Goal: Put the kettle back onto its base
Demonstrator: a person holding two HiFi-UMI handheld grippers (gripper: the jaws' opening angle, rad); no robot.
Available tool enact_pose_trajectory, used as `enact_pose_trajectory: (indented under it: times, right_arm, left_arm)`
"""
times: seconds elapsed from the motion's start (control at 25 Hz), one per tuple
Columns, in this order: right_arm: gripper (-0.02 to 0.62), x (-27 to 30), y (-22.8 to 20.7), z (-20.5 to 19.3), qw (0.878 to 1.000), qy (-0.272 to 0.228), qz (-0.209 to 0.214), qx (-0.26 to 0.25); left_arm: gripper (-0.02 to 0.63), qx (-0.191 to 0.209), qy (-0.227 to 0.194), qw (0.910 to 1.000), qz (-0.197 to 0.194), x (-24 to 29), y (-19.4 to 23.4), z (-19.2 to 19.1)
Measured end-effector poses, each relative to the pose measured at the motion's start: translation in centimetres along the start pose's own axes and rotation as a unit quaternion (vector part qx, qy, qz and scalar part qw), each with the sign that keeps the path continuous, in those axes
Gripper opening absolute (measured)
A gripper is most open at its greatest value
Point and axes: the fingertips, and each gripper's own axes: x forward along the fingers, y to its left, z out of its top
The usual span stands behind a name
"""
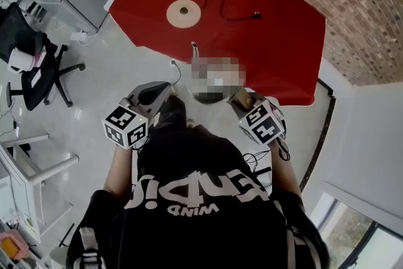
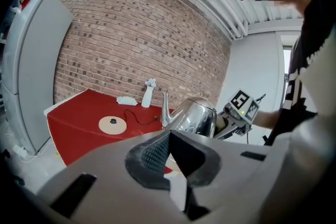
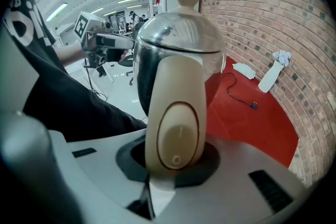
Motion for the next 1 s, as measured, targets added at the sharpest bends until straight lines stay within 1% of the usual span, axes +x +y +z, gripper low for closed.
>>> enact_pose_trajectory:
  times: [0.24,0.56,0.72,1.0]
  right_arm:
    - [0.066,0.4,-1.3,0.8,1.000,0.001,-0.005,0.006]
    - [0.067,1.9,-1.9,2.7,1.000,0.004,0.002,0.004]
    - [0.067,2.5,-2.5,3.5,1.000,0.007,0.011,0.004]
    - [0.067,3.8,-4.1,5.4,1.000,0.011,0.013,0.011]
  left_arm:
    - [0.006,0.001,-0.005,1.0000,-0.005,0.8,1.2,0.6]
    - [0.006,-0.002,0.001,1.0000,-0.008,1.5,3.2,0.6]
    - [0.006,-0.005,0.001,1.0000,-0.008,2.0,4.5,1.3]
    - [0.006,-0.009,0.008,0.9998,-0.013,3.2,6.9,2.3]
